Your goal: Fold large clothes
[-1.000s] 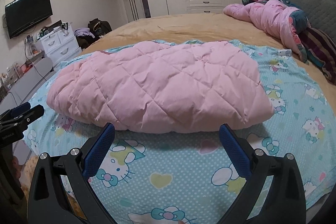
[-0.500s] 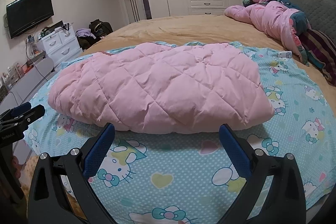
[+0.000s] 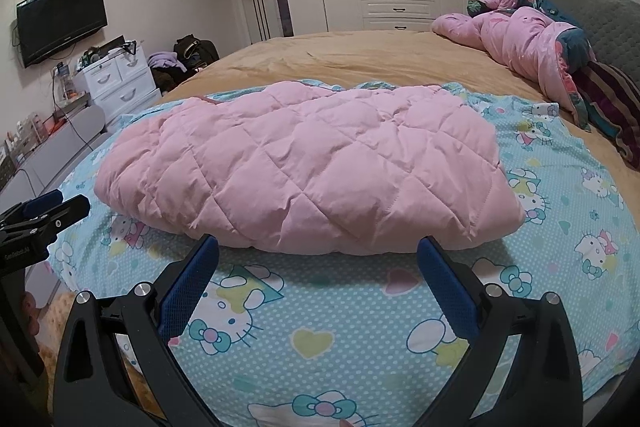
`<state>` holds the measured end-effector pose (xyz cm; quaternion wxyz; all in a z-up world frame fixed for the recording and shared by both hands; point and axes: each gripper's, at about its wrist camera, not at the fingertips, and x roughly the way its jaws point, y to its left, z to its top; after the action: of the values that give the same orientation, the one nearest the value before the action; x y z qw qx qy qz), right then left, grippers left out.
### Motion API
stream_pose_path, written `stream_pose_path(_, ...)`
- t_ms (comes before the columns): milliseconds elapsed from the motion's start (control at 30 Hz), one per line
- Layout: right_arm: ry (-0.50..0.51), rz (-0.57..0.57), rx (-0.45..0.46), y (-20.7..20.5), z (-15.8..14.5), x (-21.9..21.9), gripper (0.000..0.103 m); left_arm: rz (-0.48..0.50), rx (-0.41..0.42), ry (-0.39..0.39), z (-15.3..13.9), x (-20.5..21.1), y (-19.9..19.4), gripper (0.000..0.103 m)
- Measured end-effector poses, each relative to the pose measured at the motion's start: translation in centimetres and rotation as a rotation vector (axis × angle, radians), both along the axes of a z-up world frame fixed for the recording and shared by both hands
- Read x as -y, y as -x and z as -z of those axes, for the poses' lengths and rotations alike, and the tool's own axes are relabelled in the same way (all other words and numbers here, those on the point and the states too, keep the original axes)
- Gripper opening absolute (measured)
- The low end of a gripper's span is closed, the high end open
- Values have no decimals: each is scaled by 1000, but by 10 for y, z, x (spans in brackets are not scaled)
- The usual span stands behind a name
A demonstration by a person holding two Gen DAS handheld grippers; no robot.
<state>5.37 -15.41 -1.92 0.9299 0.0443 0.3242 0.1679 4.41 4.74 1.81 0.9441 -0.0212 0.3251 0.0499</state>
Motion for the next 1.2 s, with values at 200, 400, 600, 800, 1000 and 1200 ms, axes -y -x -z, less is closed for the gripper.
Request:
stream_pose_path(200, -1, 3, 5, 2, -1, 0, 99, 3, 1, 4, 0, 0, 0, 94)
stream_pose_path(400, -2, -1, 7, 3, -1, 0, 99, 3, 3, 2, 0, 0, 0, 94)
stream_pose_path(600, -3, -3, 7, 3, -2, 1, 99, 4, 4, -1, 0, 1, 0, 94)
stream_pose_path(800, -1, -1, 9, 3, -2, 1, 99, 4, 2, -1, 0, 0, 1, 94)
stream_pose_path(1000, 0, -2, 11, 3, -3, 1, 99, 3, 2, 1, 0, 0, 1, 94)
stream_pose_path(1200, 1, -5, 11, 4, -2, -1, 99, -1, 2, 5, 0, -1, 1, 94)
